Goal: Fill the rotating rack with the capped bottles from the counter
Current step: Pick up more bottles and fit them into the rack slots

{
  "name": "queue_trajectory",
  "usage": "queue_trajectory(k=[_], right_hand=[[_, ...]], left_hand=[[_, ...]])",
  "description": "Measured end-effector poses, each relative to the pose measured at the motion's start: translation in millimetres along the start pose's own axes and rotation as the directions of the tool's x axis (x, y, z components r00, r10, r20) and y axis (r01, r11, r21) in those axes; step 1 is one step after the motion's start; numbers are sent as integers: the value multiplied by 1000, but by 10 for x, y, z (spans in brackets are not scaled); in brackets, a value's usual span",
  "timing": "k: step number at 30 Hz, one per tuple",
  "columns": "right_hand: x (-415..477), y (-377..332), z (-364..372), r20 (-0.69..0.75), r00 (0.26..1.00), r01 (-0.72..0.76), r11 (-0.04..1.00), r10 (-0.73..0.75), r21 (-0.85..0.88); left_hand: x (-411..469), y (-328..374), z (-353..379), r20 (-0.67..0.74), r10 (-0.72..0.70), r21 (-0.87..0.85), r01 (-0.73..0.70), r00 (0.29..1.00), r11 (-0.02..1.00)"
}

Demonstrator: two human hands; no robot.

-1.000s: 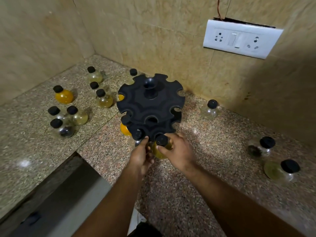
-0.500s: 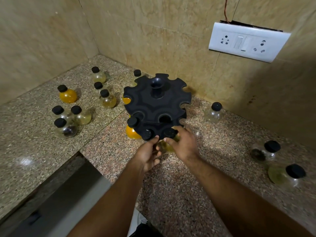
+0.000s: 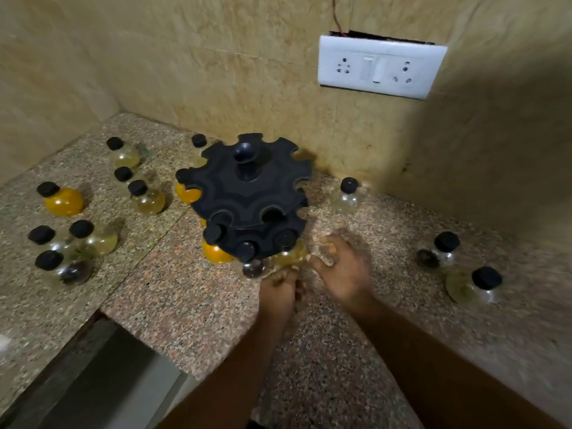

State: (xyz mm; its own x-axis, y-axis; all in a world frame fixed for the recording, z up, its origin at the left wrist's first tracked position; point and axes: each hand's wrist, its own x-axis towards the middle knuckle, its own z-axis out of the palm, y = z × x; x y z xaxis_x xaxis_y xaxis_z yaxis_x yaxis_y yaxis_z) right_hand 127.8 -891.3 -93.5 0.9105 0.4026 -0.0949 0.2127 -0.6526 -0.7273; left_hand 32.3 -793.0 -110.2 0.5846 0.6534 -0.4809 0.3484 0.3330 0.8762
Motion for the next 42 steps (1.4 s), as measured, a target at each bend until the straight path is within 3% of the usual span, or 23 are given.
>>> queue_trajectory(k=[4,8,12,15,18,23,32,33,35,36,38,42], right_hand=[[-255,529,-303,-175,962,-204,978,209,48],[-444,971,-618,-328,859,-361,919,394,159],[-575,1324,-951,-447,743,-433,867,498,246],[-583,1470,-1139,-539,674,-430,862,505,269],[-525,1571,-1265,-579,652,-393,871,489,294],[-399,1704,-1415,-531,678,-384,861,508,333],[-416,1748,-1419,-521,728,-360,895,446,264],[-433,1738,-1405,-528,729,-351,900,436,258],[-460,1705,-1374,-534,730,-347,905,426,247],[-475,1673,-1355,-536,732,-348,907,421,238],[-497,1605,-1293,-542,749,-331,924,382,194],[-472,1410,-1118,-504,812,-270,955,293,120]], left_hand=[[32,-159,470,195,108,424,-183,975,887],[-61,-126,1020,477,152,606,-449,866,657],[-144,-215,1572,652,138,670,-652,745,356],[-168,-277,1836,749,48,647,-745,661,159],[-144,-316,1976,776,-47,631,-775,629,48],[-116,-344,2145,726,-201,656,-750,657,-83],[-115,-382,2166,740,-153,657,-753,655,-50],[-79,-417,2150,747,-126,659,-752,653,5],[-35,-457,2104,757,22,627,-736,653,256],[-34,-470,2071,728,131,588,-711,673,385],[-41,-434,1965,609,270,566,-647,746,511],[-15,-135,1726,337,262,540,-413,904,733]])
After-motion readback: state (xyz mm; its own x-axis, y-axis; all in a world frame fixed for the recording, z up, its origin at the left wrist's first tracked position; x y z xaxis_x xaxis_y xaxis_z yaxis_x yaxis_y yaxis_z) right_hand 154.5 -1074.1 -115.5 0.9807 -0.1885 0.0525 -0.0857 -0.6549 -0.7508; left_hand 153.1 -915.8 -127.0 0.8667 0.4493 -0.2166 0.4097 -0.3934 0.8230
